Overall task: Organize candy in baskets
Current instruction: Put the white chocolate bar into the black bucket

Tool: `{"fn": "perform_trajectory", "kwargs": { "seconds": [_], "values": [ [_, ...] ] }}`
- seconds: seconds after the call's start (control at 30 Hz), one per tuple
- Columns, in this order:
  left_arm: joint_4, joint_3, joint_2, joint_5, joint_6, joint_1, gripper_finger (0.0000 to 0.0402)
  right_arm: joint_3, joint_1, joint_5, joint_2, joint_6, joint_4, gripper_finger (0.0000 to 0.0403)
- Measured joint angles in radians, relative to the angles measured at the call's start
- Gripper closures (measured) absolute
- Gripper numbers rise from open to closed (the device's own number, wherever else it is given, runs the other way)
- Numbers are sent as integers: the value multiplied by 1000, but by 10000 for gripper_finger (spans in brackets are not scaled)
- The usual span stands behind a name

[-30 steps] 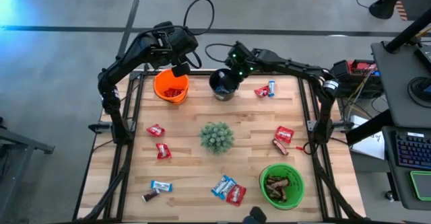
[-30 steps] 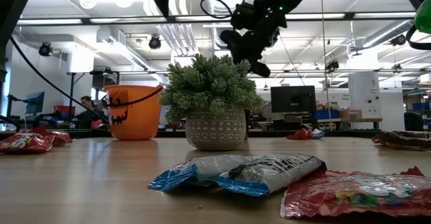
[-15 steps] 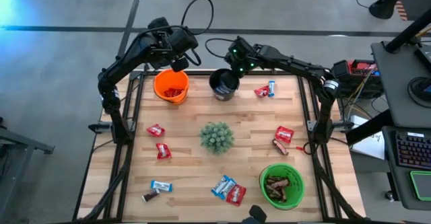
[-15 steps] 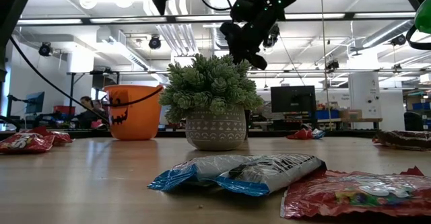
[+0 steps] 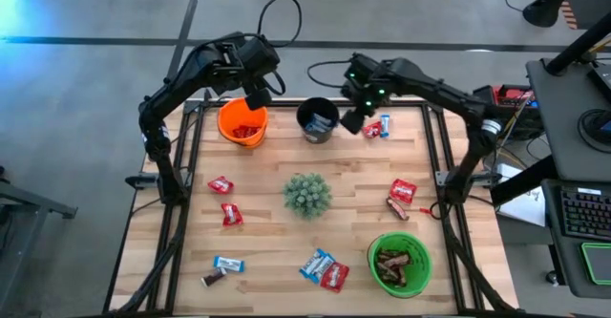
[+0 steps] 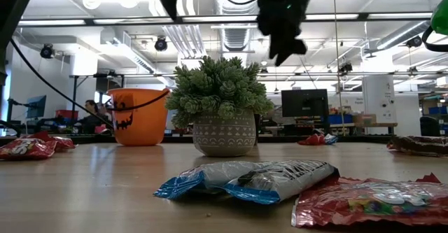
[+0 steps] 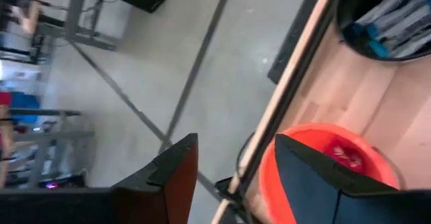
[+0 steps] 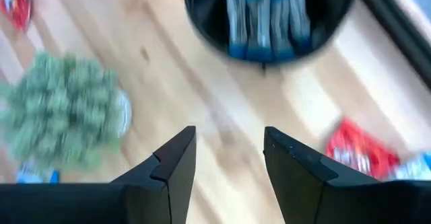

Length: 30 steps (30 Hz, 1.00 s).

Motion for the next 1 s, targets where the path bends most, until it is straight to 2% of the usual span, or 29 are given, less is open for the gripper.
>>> {"fn": "perform_trajectory", "kwargs": {
  "seconds": [0.27,0.3,0.43,0.5,0.73,1.0],
  "values": [
    [0,0,1,34,-4,0,199,0,0,1,-147,21,-173,241],
    [0,0,1,75,-8,0,200,0,0,1,-164,34,-183,241],
    [0,-4,1,345,-61,-3,207,0,0,8,-231,103,-201,241],
    [0,-11,1,409,-86,-17,210,0,0,39,-260,134,-205,241],
    [0,-51,2,449,-127,-90,212,0,0,167,-328,198,-227,241],
    [0,-151,-1,531,-202,-213,212,0,0,184,-348,205,-268,241]
  ]
}}
